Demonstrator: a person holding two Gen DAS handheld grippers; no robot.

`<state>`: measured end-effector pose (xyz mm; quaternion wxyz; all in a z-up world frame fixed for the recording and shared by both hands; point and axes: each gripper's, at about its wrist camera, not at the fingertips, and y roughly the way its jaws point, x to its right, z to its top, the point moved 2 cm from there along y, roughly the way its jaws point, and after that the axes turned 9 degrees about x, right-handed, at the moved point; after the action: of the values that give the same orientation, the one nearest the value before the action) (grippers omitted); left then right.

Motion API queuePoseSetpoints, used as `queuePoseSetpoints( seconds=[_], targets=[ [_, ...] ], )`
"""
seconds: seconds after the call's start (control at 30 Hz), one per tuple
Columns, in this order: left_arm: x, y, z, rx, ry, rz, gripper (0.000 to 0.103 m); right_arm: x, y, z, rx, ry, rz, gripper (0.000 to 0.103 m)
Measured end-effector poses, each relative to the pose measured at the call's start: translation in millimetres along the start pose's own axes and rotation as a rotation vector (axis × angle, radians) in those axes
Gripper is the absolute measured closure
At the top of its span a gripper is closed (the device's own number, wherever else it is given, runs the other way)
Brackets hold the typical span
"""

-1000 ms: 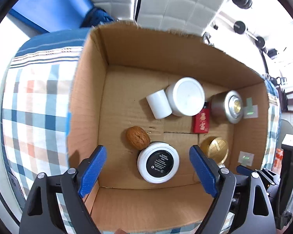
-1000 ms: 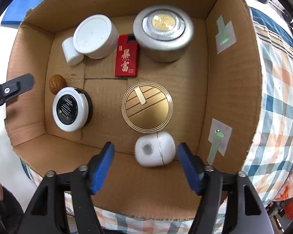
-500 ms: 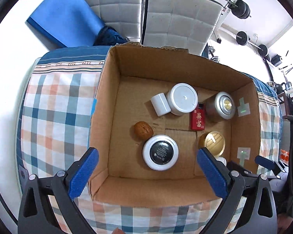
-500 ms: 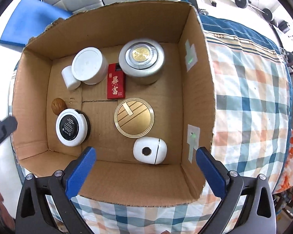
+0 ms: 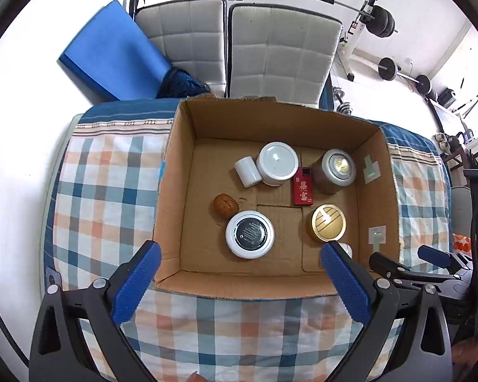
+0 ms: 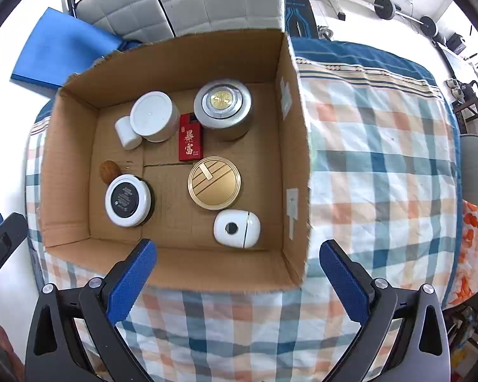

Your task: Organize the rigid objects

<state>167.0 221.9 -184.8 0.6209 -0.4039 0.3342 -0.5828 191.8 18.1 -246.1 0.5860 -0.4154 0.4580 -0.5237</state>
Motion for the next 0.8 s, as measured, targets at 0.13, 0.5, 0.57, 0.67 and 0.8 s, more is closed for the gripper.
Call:
queuePoseSetpoints(
  seconds=[0.13, 0.5, 0.57, 0.67, 0.8],
  targets=[
    [7.9, -36.5, -0.6, 0.048, 0.019, 0.037, 0.000, 3.9, -40.5, -10.2, 0.058, -0.001, 0.020, 0.000],
    [28.5, -142.5, -13.9, 0.187, 0.038, -0.021, 0.000, 18.4, -162.3, -48.2, 0.214, 0.028, 0.088, 0.000],
    [31.1, -155.0, -18.5, 0.194, 0.043, -0.012, 0.000, 20.3, -180.3, -55.1, 0.233, 0.021, 0.090, 0.000],
    [34.4, -170.2, -27.0, 0.200, 0.044, -0.017, 0.000, 21.0, -201.7, -65.9, 0.255, 0.013, 0.081, 0.000],
    [37.0, -185.4, -37.7, 0.206, 0.050, -0.015, 0.000, 19.9, -224.4, -80.5, 0.283, -0.008, 0.045, 0.000]
  ],
)
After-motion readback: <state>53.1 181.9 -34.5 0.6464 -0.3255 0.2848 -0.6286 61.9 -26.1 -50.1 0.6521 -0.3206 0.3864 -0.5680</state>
